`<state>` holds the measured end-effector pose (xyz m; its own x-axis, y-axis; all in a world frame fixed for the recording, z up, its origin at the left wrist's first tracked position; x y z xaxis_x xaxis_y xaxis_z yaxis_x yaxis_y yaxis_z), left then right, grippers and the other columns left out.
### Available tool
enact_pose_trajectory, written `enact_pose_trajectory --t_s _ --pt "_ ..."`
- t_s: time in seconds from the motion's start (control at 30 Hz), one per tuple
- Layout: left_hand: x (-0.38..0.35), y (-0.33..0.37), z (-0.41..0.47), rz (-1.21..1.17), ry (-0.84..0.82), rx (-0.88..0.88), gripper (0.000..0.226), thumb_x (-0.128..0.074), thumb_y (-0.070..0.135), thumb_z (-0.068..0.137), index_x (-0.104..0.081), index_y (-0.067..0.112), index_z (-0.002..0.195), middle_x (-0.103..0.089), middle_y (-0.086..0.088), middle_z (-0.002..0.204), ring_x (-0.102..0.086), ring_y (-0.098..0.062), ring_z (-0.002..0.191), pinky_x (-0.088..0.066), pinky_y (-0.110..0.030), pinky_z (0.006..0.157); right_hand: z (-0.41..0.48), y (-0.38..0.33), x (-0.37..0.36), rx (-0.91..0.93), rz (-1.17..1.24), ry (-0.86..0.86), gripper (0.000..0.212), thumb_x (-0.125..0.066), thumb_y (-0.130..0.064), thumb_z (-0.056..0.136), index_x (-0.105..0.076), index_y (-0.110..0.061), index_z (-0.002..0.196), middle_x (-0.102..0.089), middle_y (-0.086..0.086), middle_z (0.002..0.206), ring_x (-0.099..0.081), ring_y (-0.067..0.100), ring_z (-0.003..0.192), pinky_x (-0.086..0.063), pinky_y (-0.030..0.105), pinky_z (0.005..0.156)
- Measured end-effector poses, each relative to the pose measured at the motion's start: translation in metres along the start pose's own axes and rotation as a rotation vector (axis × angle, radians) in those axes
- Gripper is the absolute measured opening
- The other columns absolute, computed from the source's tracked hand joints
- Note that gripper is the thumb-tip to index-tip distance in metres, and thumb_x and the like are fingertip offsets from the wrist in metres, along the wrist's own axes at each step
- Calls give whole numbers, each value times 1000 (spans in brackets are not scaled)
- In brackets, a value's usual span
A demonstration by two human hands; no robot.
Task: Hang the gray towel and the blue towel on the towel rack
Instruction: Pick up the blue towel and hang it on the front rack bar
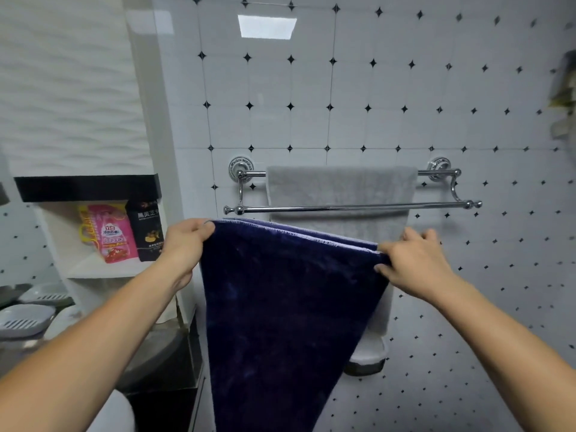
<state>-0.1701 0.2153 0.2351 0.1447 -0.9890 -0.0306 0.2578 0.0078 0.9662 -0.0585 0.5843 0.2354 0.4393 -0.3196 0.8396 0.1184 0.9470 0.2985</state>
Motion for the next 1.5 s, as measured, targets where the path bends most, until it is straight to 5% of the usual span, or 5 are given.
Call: enact_pose_trajectory --t_s 0.1,0.47,1.0,1.17,1.5 --pt "-7 -2 -4 98 -60 -30 20 -62 6 92 -71 18 79 -72 3 75 -66 -7 66 -50 -17 59 5 1 -10 49 10 -211 30 -59 -47 84 -55 -31 109 -69 -1 101 -58 24 106 -33 35 81" --pt "-3 -11 -3 169 -137 11 15 -72 -8 79 -71 6 85 -71 -12 81 -66 -21 73 -53 -25 72 11 44 6 -12 488 -301 29 -76 -28 78 -52 -24 61 -54 -5 59 -50 17 60 -45 34 63" --pt "-13 34 -2 125 -110 -299 19 -75 7 80 -70 25 80 -67 2 74 -61 5 57 -47 -9 62 8 79 53 -415 1213 343 26 -79 0 69 -70 -24 65 -68 -9 57 -61 -1 47 -51 11 54" --pt "-11 -13 -26 577 -432 -46 5 -72 2 83 -70 7 85 -57 -2 55 -46 -9 39 -41 -20 47 -20 49 4 -361 785 -276 15 -78 7 70 -72 -7 74 -63 3 59 -52 12 55 -38 7 44" --pt "-14 -27 -6 524 -272 -94 6 -62 7 92 -63 11 87 -66 -11 70 -67 -18 43 -43 -22 34 -8 48 -20 -435 857 -10 37 -82 1 68 -59 -16 92 -53 4 69 -55 14 58 -44 25 54"
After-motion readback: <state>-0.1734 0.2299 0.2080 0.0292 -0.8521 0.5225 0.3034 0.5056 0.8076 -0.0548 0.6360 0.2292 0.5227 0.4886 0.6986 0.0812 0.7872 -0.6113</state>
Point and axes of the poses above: each hand's wrist, its own z-axis towards the middle knuckle, its own x-axis out of the back of the hand, y = z × x, the point moved 2 cm from there along z, towards the middle knuckle
